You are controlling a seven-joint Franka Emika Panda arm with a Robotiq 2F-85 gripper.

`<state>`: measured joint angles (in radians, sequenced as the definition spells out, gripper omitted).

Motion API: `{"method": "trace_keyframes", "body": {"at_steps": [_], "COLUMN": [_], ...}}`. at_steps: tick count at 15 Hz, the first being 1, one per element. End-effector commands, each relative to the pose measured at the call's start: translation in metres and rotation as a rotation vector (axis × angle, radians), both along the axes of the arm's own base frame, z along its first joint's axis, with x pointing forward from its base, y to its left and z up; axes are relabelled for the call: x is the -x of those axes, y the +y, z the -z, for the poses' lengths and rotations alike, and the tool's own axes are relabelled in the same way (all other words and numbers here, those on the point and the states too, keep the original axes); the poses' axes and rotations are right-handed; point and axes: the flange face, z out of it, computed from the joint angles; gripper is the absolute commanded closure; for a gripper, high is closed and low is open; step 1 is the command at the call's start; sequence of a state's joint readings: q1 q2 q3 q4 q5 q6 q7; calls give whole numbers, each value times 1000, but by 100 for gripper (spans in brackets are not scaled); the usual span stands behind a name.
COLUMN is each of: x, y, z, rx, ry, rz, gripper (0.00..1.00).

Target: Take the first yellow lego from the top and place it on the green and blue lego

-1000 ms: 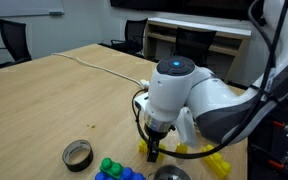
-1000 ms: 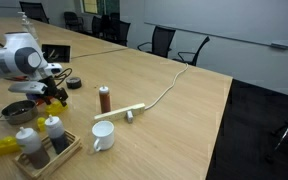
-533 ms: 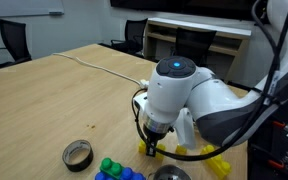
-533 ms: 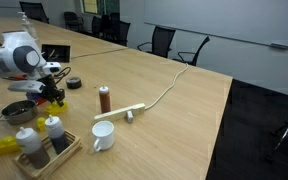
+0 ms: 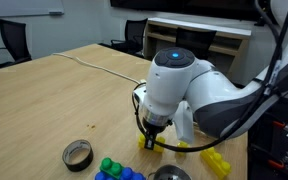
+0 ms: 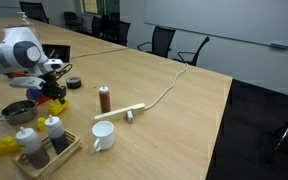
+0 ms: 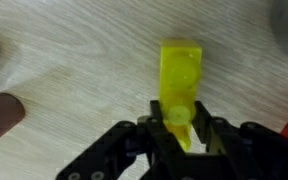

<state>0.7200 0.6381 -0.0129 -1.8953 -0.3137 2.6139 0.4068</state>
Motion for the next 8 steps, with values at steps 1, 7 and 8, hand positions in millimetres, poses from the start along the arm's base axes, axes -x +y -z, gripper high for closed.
{"method": "trace_keyframes", "body": {"at_steps": [1,7,8], "x": [2,-2,-2], "y": [3,24,28], "z": [-28,-66,-70], "rx": [6,-37,-46], "ry": [12,5,18], "rz": [38,57,63], "gripper": [90,90,90]}}
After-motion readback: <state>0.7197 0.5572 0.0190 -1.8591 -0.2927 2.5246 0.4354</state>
